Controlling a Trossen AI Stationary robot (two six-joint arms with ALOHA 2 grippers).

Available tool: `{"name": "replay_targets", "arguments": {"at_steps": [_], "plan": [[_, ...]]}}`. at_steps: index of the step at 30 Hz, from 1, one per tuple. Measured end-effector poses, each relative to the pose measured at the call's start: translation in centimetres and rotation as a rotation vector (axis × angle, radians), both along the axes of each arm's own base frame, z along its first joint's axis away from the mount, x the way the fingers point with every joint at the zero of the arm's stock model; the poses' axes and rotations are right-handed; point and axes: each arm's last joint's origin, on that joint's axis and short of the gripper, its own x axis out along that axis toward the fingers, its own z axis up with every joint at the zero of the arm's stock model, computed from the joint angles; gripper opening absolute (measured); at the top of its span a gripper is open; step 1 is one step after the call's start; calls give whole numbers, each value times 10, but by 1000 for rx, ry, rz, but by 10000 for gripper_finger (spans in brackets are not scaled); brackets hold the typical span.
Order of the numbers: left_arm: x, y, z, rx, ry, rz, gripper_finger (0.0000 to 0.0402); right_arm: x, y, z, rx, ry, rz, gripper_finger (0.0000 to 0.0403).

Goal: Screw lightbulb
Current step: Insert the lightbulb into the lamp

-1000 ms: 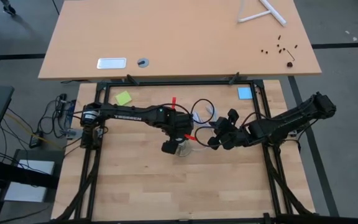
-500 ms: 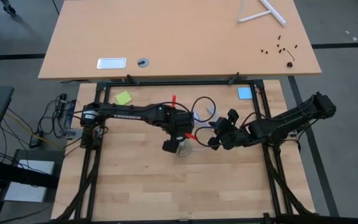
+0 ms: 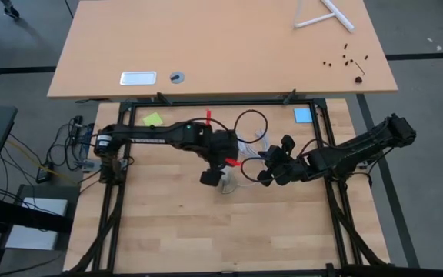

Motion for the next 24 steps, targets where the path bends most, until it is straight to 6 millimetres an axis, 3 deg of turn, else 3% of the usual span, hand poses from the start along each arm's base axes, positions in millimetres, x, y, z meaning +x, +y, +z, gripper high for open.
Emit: {"name": "replay_targets", "arguments": {"at_steps": [8, 12, 18, 24], "plan": [[-23, 2, 39, 16, -175, 27, 189, 0, 0, 0, 18, -6, 0, 9], [-39, 3, 48, -18, -270, 78, 118, 4, 2, -5, 50, -5, 6, 9], [-71, 2, 29, -112, -475, 153, 13, 25, 2, -14, 59, -25, 69, 9], [-107, -5, -10, -304, -737, 129, 6, 51, -2, -24, 26, -57, 152, 9]]}}
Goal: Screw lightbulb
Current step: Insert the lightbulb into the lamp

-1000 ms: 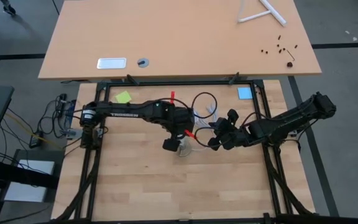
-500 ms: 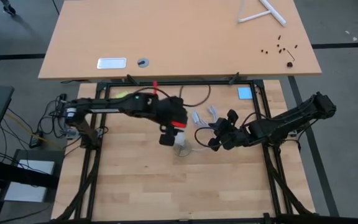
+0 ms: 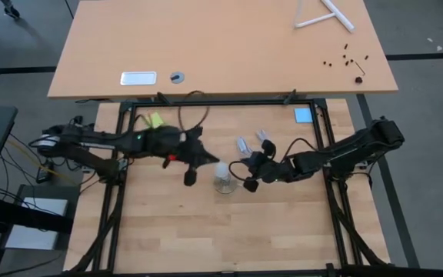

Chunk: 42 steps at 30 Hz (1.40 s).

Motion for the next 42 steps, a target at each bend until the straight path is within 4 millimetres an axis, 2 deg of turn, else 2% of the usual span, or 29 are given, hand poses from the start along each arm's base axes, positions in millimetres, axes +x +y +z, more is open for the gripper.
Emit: {"name": "replay_targets", "arguments": {"at_steps": [3, 8, 14, 18, 21, 25, 33, 36, 42], "plan": [[-18, -8, -21, -41, -87, -45, 3, 5, -4, 2, 3, -38, 10, 7], [-42, -17, -70, -104, -173, -59, 1, 11, -12, 5, 45, -114, 35, 3], [-66, -16, -128, -270, -214, 0, 1, 15, -28, -17, 87, -233, 133, 2], [-70, -13, -150, -333, -196, 94, 2, 18, -40, -29, 67, -262, 115, 1], [-63, -13, -161, -347, -162, 124, 2, 23, -46, -34, 67, -251, 129, 1], [-46, -17, -164, -358, -181, 80, 2, 28, -50, -41, 79, -227, 148, 1], [-11, -21, -187, -365, -159, 72, 3, 30, -51, -43, 90, -235, 174, 1], [-5, -21, -187, -372, -211, 61, 3, 30, -51, -43, 91, -236, 176, 1], [-10, -19, -189, -368, -224, 80, 3, 31, -51, -41, 96, -259, 192, 1]]}}
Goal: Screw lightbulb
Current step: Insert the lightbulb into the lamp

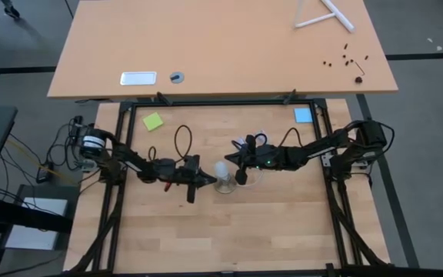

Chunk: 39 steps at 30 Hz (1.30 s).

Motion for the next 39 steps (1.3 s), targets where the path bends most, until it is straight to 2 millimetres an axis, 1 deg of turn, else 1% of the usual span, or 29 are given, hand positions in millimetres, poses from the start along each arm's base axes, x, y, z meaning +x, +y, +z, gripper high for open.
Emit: {"name": "replay_targets", "arguments": {"at_steps": [3, 10, 19, 28, 39], "plan": [[-1, 3, 0, 1, 0, 39, 3, 0, 0, 0, -5, 2, 8, 1], [1, 8, 0, -3, -2, 61, 3, 0, 3, 0, 1, 2, 36, 1], [1, 8, 0, -3, 3, 60, 3, 0, 8, -1, -7, 12, 53, 1], [1, 8, 0, 4, 2, 67, 3, 0, 8, -1, -9, 14, 54, 2], [1, 7, 2, 40, -24, 31, 3, -1, 17, -1, -80, 28, 81, 2]]}}
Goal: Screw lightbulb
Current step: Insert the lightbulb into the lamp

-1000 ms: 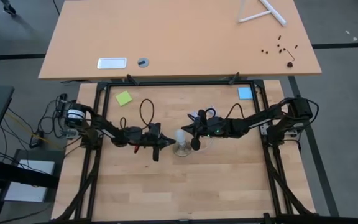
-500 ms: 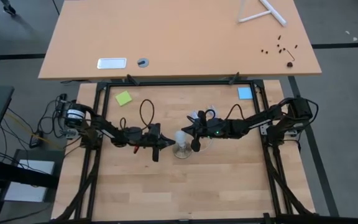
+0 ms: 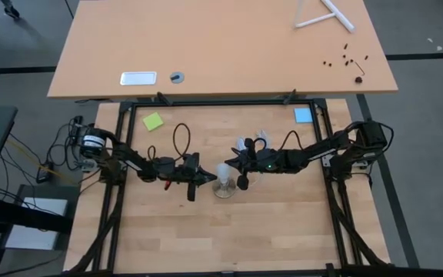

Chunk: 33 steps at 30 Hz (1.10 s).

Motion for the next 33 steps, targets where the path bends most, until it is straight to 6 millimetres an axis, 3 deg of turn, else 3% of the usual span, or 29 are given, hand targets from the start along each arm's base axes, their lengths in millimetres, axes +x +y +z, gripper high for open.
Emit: {"name": "replay_targets", "arguments": {"at_steps": [33], "plan": [[-1, -10, -1, 59, -2, -63, 3, -2, 28, 4, -156, -15, 54, 2]]}}
